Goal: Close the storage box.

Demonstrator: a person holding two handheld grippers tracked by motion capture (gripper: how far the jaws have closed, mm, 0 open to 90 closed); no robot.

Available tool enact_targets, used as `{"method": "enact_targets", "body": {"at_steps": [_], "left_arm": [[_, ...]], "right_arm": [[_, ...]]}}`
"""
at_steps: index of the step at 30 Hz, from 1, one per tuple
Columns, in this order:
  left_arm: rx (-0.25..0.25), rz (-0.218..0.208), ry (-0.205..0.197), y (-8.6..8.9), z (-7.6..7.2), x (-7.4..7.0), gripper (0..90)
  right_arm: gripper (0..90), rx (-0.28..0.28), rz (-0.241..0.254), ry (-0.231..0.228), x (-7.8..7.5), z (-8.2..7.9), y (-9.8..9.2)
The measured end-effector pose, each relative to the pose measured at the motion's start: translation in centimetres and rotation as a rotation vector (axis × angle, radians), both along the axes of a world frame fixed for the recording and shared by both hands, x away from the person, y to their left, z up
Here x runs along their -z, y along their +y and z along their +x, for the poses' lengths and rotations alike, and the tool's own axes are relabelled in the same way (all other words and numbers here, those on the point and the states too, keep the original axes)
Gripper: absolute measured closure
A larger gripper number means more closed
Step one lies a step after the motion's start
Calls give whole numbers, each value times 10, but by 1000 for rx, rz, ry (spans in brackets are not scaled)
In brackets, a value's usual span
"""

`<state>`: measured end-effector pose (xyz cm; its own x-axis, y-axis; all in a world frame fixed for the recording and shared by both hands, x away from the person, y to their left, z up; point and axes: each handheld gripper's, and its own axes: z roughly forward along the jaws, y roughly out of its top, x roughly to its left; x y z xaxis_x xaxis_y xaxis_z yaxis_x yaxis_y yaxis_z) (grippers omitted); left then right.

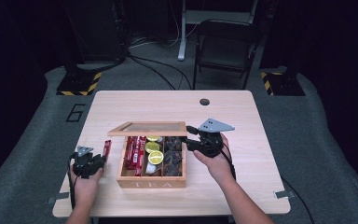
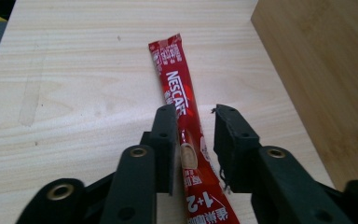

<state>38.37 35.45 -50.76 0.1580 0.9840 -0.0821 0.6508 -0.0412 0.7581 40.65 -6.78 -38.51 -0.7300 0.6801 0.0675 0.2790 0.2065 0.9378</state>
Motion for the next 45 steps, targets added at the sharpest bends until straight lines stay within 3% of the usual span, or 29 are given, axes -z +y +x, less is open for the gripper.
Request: {"method": "enact_targets", "body": {"at_steps": [1, 7, 16, 17, 23, 35, 45], "left_arm": [[-15, -18, -19, -1, 0, -2, 630], [-20, -31, -19, 1, -1, -9, 530], [-35, -98, -33, 1, 1, -19, 249], [-40, -101, -51, 0, 2, -19, 232], [-7, -122, -59, -2, 2, -26, 154], [59, -103, -61, -12, 0, -38, 177], [129, -95, -89, -24, -4, -56, 340]], "right_arm": [[535, 0, -1, 0, 0, 0, 0], [535, 1, -4, -1, 0, -1, 0], [535, -3, -12, -5, 1, -2, 0], [535, -3, -13, -4, 1, -2, 0], [534, 1, -13, 0, 2, -3, 0], [533, -4, -4, -1, 2, -2, 0], [532, -5, -14, 2, 4, -4, 0]]}}
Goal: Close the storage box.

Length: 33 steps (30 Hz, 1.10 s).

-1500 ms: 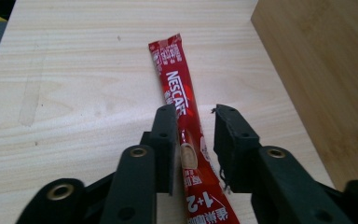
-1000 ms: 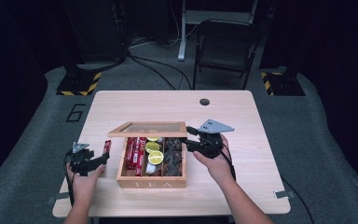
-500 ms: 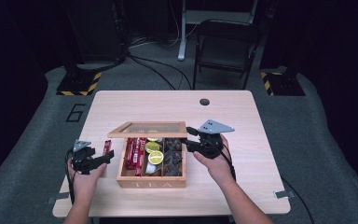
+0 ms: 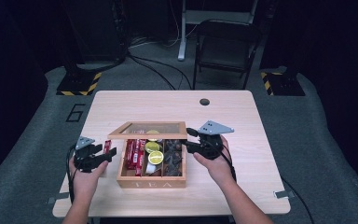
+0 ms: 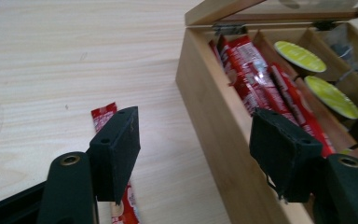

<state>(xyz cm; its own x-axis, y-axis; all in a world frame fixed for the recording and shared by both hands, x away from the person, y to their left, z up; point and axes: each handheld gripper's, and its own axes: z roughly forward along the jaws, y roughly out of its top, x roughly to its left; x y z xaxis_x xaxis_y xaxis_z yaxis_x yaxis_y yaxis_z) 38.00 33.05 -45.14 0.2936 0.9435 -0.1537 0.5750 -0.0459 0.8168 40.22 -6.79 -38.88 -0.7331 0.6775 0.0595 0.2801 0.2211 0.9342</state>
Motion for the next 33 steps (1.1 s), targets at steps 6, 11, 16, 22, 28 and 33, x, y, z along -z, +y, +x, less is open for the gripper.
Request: {"method": "enact_targets", "body": {"at_steps": [6, 11, 16, 22, 28, 33], "left_arm": [[45, -26, -37, -3, -6, -18, 399], [77, -33, -45, -5, -11, -26, 443], [120, -37, -67, -9, -18, -39, 469], [139, -44, -111, -14, -25, -51, 505], [157, -41, -147, -18, -30, -61, 520], [167, -32, -171, -20, -32, -66, 549]], "right_arm": [[527, -9, -3, 5, 2, -1, 0], [527, -8, -7, 11, 2, -2, 0], [528, -2, -11, 15, 2, -3, 0], [527, -3, -11, 16, 2, -3, 0], [526, -6, -16, 14, 3, -3, 0], [526, -7, -19, 16, 3, -3, 0]]}}
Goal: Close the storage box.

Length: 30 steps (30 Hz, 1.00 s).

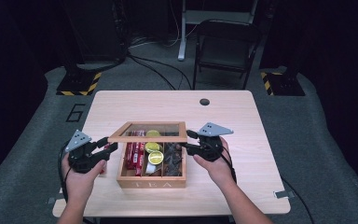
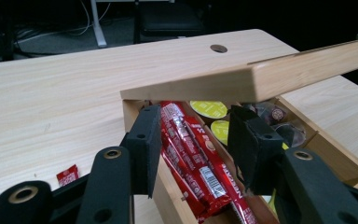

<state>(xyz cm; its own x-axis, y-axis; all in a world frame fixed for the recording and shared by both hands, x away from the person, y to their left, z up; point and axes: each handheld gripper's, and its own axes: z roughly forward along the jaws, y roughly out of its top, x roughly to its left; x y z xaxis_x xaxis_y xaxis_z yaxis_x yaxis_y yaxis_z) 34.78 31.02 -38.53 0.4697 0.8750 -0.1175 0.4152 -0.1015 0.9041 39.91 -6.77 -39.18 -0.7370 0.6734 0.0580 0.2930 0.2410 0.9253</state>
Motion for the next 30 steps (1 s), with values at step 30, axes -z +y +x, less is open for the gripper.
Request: {"method": "enact_targets", "body": {"at_steps": [30], "left_arm": [[54, 29, 9, -4, -1, -13, 610]], "right_arm": [[530, -7, -35, 12, -15, -14, 1]]}}
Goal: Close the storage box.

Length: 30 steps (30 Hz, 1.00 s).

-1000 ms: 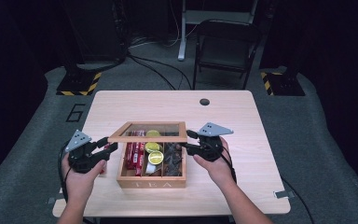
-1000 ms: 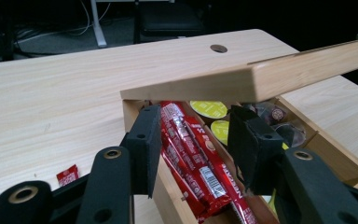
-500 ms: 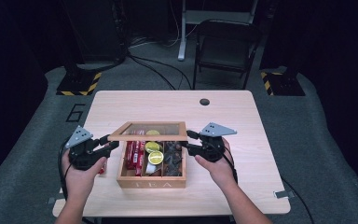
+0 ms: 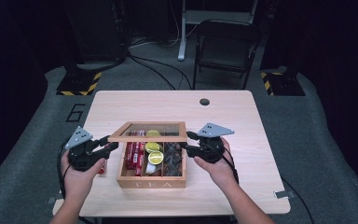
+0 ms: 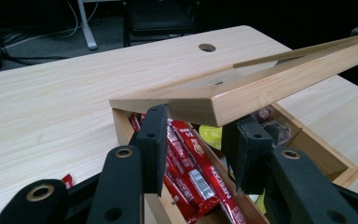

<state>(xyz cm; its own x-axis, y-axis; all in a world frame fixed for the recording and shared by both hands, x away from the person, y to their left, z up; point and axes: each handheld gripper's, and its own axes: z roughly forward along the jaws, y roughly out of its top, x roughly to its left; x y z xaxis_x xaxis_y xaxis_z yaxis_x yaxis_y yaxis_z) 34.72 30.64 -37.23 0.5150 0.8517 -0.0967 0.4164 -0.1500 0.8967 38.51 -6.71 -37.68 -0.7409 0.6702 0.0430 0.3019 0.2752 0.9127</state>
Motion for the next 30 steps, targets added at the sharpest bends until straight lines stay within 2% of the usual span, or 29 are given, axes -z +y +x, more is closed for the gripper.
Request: {"method": "enact_targets", "body": {"at_steps": [4, 15, 24, 30], "left_arm": [[3, 1, 0, 0, -3, 3, 610], [13, 3, -4, 1, -12, 9, 610], [19, 0, 3, 2, -18, 17, 607], [28, 15, 3, 3, -26, 24, 608]], "right_arm": [[529, -13, -10, -12, 0, -5, -1], [522, -36, 0, -3, 3, -16, -4], [516, -51, -14, -1, 10, -22, -5], [511, -63, -29, -1, 16, -28, -5]]}}
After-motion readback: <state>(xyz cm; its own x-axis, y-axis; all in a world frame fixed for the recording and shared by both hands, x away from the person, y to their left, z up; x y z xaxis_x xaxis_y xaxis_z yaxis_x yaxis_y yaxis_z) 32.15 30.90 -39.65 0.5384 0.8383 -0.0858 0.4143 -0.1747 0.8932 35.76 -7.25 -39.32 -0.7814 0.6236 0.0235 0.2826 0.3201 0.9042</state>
